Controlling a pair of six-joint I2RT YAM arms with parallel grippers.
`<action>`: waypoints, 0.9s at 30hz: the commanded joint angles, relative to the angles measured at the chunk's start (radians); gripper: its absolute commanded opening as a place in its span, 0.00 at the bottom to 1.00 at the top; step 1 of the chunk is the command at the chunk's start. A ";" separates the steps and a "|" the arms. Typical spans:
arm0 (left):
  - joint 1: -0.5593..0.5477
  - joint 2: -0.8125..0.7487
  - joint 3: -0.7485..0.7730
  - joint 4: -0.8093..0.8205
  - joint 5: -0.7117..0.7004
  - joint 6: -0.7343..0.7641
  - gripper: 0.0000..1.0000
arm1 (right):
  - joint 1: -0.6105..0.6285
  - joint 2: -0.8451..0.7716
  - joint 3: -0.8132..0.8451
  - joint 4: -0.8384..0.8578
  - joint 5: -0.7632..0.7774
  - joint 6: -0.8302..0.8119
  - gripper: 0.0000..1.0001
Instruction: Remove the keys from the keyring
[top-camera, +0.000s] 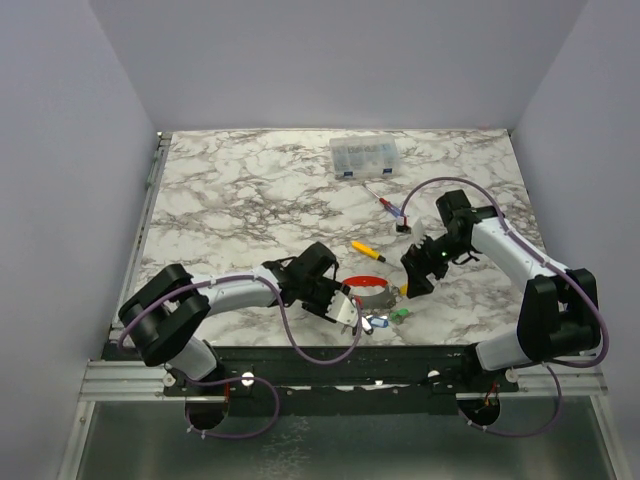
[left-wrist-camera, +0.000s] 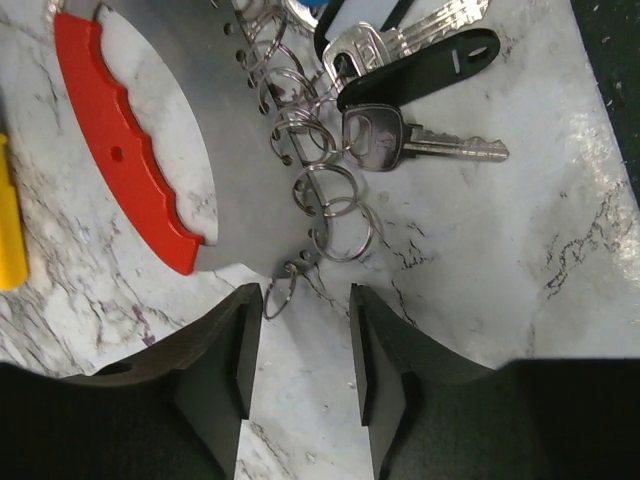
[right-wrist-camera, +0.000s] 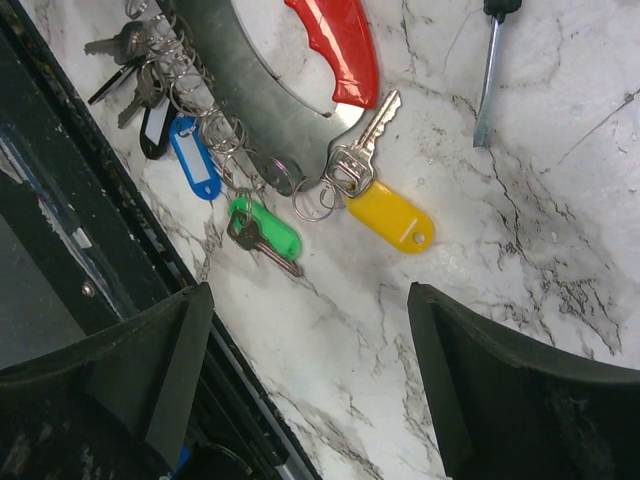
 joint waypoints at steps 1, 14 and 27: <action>-0.001 0.054 0.026 -0.012 -0.013 0.115 0.42 | 0.005 -0.001 0.036 -0.017 -0.064 0.006 0.88; -0.003 0.045 0.070 -0.026 -0.030 0.215 0.00 | 0.005 0.050 0.104 0.012 -0.203 0.040 0.88; -0.019 -0.211 -0.119 0.101 -0.029 0.517 0.00 | 0.035 0.160 0.157 0.096 -0.382 0.116 0.88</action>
